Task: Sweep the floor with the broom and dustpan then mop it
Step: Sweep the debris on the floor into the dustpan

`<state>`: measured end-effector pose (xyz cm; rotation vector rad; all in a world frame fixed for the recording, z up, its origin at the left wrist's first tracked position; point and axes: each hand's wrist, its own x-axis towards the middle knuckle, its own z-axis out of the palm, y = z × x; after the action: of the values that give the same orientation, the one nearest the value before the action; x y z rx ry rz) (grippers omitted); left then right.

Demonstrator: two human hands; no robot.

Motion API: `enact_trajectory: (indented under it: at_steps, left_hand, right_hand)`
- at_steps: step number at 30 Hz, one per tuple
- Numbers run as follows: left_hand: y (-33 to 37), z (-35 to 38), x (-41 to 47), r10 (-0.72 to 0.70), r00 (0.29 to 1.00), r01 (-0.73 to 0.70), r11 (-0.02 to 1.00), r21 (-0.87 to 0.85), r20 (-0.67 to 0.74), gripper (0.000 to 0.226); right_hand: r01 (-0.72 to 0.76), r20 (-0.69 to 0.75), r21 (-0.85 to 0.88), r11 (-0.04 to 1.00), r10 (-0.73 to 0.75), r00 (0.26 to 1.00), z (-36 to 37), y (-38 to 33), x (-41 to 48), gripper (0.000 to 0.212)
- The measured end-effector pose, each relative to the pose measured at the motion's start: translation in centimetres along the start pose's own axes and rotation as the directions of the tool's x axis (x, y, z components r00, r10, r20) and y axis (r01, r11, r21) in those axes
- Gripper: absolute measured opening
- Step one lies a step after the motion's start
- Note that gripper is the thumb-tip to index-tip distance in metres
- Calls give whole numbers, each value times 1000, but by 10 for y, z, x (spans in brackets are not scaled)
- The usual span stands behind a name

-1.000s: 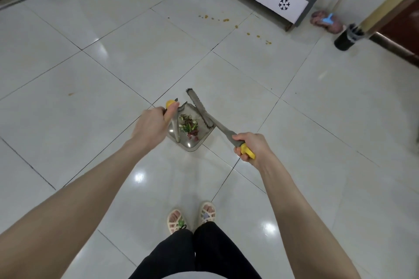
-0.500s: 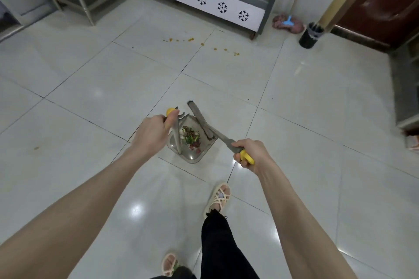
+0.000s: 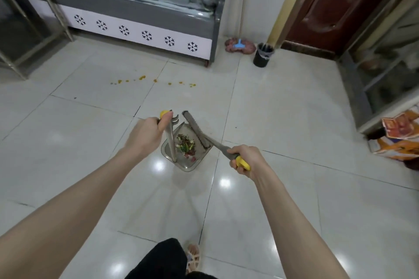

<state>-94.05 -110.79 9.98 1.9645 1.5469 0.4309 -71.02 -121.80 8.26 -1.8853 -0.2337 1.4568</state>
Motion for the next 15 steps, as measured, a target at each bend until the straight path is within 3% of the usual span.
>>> enact_trajectory:
  at_steps: [10, 15]
  left_hand:
    - [121, 54, 230, 214, 976, -215, 977, 14, 39, 66]
    - [176, 85, 368, 250, 965, -252, 968, 15, 85, 76]
  right_hand:
    - [80, -133, 127, 989, -63, 989, -87, -164, 120, 10]
    - [92, -195, 185, 978, -55, 979, -123, -253, 196, 8]
